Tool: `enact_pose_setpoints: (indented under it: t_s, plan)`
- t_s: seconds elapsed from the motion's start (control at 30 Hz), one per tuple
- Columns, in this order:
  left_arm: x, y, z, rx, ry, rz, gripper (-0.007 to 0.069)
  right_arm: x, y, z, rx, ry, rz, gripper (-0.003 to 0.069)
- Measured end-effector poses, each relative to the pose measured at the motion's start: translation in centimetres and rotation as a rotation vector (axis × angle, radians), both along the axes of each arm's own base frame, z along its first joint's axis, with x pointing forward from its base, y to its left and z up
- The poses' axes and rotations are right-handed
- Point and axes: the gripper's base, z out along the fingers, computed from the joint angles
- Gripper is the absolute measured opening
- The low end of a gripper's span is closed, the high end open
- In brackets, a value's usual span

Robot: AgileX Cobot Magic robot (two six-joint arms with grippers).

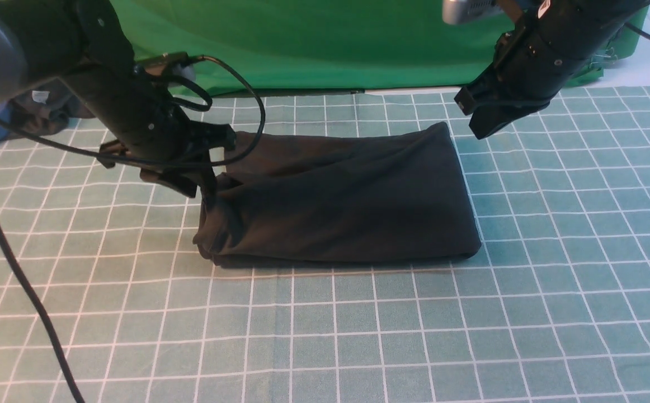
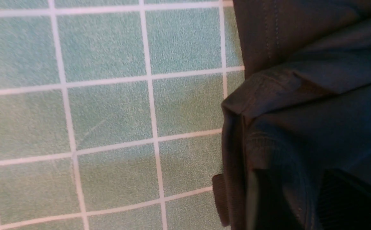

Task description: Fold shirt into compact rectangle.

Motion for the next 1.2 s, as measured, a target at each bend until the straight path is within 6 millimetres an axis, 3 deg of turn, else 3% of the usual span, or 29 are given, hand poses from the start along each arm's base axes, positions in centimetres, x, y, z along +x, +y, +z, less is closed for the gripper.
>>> enact_pose_setpoints:
  t_s: [0.13,0.27,0.43,0.47,0.57,0.83,1.2]
  plan:
    - [0.3,-0.1,-1.2,-0.010,0.031,0.005,0.0408,0.0,0.0,0.0,0.001,-0.003,-0.001,0.0020]
    - [0.6,-0.2,-2.3,-0.011,0.046,-0.011,0.0444,0.1,0.0,0.0,0.005,-0.011,-0.003,0.0020]
    - [0.7,-0.6,-2.5,-0.048,0.037,-0.057,0.0276,0.2,0.0,0.1,0.008,-0.018,-0.005,0.0020]
    - [0.7,-0.8,-2.5,-0.063,0.029,-0.083,0.0157,0.2,0.1,0.1,0.009,-0.019,-0.006,0.0020]
    - [0.7,-0.8,-2.3,-0.061,0.021,-0.117,0.0045,0.2,0.1,0.1,0.009,-0.019,-0.006,0.0020]
    - [0.8,-0.7,0.0,-0.034,-0.068,-0.143,0.0005,0.2,0.1,0.1,0.012,-0.027,-0.008,0.0020]
    - [1.3,0.0,0.4,0.054,-0.154,-0.190,0.0005,0.3,0.1,0.1,0.015,-0.037,-0.009,0.0020]
